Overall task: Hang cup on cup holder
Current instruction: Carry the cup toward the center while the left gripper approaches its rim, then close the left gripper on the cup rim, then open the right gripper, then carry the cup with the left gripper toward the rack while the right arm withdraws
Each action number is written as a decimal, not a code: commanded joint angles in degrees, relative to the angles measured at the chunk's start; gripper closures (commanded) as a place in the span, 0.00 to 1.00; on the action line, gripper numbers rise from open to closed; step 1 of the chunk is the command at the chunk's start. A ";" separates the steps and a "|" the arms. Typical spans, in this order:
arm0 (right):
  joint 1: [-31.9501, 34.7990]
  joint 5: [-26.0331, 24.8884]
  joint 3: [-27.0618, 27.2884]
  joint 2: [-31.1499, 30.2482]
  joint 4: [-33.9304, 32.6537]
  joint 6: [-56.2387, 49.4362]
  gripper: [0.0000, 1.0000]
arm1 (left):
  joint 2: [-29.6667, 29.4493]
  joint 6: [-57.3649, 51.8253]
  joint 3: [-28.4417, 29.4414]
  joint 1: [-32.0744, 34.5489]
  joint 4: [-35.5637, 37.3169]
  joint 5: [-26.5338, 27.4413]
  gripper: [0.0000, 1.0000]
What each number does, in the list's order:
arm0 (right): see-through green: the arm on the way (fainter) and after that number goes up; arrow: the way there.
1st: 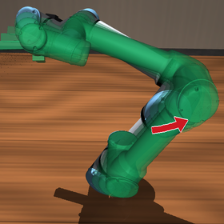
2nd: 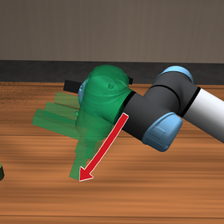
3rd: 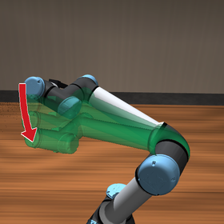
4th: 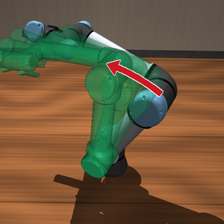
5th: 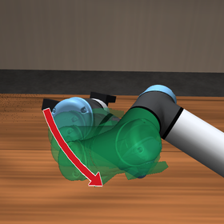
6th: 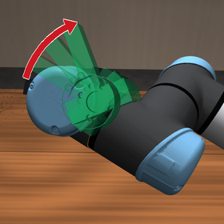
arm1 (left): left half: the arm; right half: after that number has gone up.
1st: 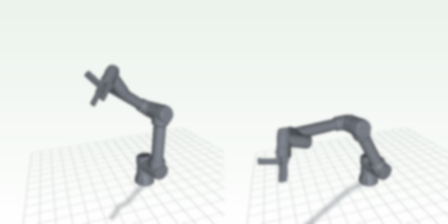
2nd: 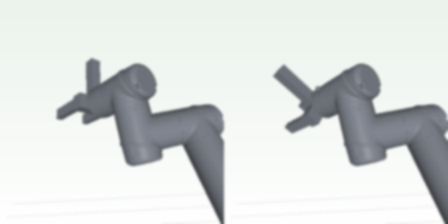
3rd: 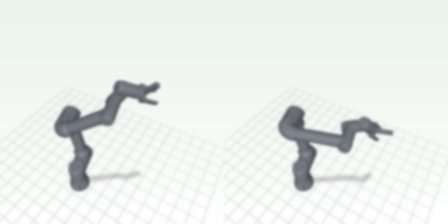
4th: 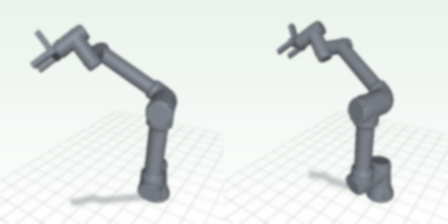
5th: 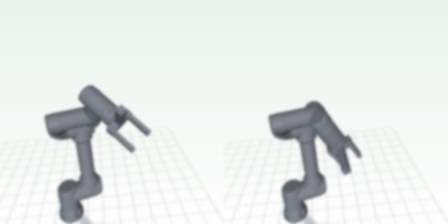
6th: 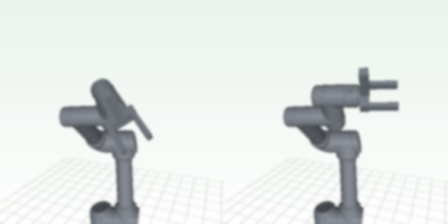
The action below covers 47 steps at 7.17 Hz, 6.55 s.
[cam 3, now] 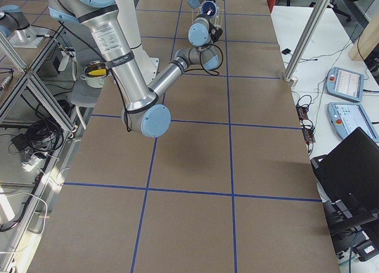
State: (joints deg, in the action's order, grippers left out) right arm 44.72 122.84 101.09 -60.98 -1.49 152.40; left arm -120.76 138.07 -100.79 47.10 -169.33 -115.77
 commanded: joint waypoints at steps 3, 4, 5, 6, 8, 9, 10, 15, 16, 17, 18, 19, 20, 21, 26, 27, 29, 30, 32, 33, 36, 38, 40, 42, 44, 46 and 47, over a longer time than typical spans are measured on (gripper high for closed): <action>-0.59 1.42 -5.28 1.65 12.47 -5.90 1.00 | -0.18 6.94 -0.72 -1.74 -4.42 0.37 0.03; -0.60 2.05 -5.55 1.74 12.48 -10.06 1.00 | -0.18 6.95 -0.73 -2.70 -4.52 0.29 0.03; -0.77 2.05 -5.98 1.74 13.79 -12.28 1.00 | -0.18 7.21 -1.16 -3.06 -4.52 0.20 0.03; -0.95 2.05 -6.16 1.83 14.58 -12.82 1.00 | -0.18 7.30 -1.51 -3.85 -4.61 0.11 0.03; -1.38 2.05 -6.69 1.92 14.59 -15.99 1.00 | -0.09 7.39 -2.92 -5.78 -4.61 0.20 0.03; -1.82 2.23 -6.69 1.92 14.68 -17.12 1.00 | -0.18 7.56 -3.53 -5.96 -4.61 0.20 0.03; -2.17 2.14 -6.78 2.09 15.46 -17.48 1.00 | -0.09 9.04 -3.45 -6.22 -4.69 0.20 0.03; -4.11 1.97 -6.87 2.09 21.08 -17.14 1.00 | 0.26 11.59 -2.75 -8.25 -10.67 0.63 0.04; -4.20 1.70 -6.87 2.09 21.27 -17.14 1.00 | 0.43 13.52 -2.31 -8.94 -13.28 0.64 0.04; -4.29 1.61 -6.78 2.09 21.36 -17.14 1.00 | 0.52 15.63 -1.09 -9.13 -15.48 0.64 0.03; -4.55 1.53 -6.87 2.01 21.88 -17.14 1.00 | 0.26 17.30 -1.08 -9.13 -15.85 2.03 0.02; -4.72 1.53 -6.87 2.01 21.88 -17.14 1.00 | 0.52 17.58 -0.99 -9.30 -19.69 3.78 0.02; -4.99 1.53 -6.87 1.92 21.97 -17.14 1.00 | 0.44 19.06 -0.90 -9.56 -19.98 6.76 0.02; -4.99 1.44 -6.87 2.00 22.15 -17.14 1.00 | 0.61 19.07 -0.81 -9.74 -20.25 6.87 0.02; -5.17 -0.40 -6.95 2.01 22.32 -17.14 1.00 | 0.96 18.72 -0.73 -10.62 -20.60 6.79 0.02; -5.34 -0.58 -7.22 2.01 22.32 -17.14 1.00 | 0.96 18.81 -0.99 -10.71 -20.60 6.79 0.02; -5.34 -0.76 -7.22 2.01 22.32 -17.14 1.00 | 0.96 18.90 -1.07 -10.80 -20.60 6.79 0.45; -5.25 -0.85 -7.13 2.01 22.24 -17.14 0.36 | 0.96 18.99 -0.99 -10.80 -20.60 6.79 0.87; -5.17 -0.76 -7.04 1.83 22.32 -17.40 0.00 | 1.92 18.99 -1.43 -10.80 -20.69 6.52 1.00; -4.99 -0.76 -6.87 1.66 22.41 -17.40 0.00 | 2.28 18.99 -1.52 -10.80 -20.69 6.44 1.00; -2.89 -0.41 -6.69 -1.85 25.57 -17.14 0.00 | 5.35 18.64 -3.54 -9.92 -22.87 6.78 1.00; 2.80 -0.15 -7.12 -4.31 25.49 -17.92 0.00 | 7.54 16.80 -3.54 -4.60 -22.10 6.97 1.00; 9.22 2.65 -12.45 -6.77 24.79 -29.45 0.00 | 8.70 12.44 -3.28 5.24 -17.12 3.04 1.00; 17.20 9.92 -19.58 -7.93 20.51 -44.65 0.00 | 8.78 -5.37 -4.15 9.40 -3.80 -4.09 1.00; 22.85 16.44 -20.14 -12.47 11.21 -60.65 0.00 | 11.31 -17.69 -3.89 15.53 6.68 -10.03 1.00; 27.68 16.82 -20.05 -17.48 2.06 -71.92 0.00 | 11.33 -40.58 -5.37 23.18 27.63 -18.94 1.00; 31.27 16.91 -19.96 -19.77 -2.94 -81.46 0.00 | 11.59 -51.13 -6.17 24.96 36.09 -18.53 1.00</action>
State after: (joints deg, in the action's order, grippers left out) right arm 72.23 139.46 81.12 -77.97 1.17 80.57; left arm -109.43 99.61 -105.96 69.10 -144.05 -132.99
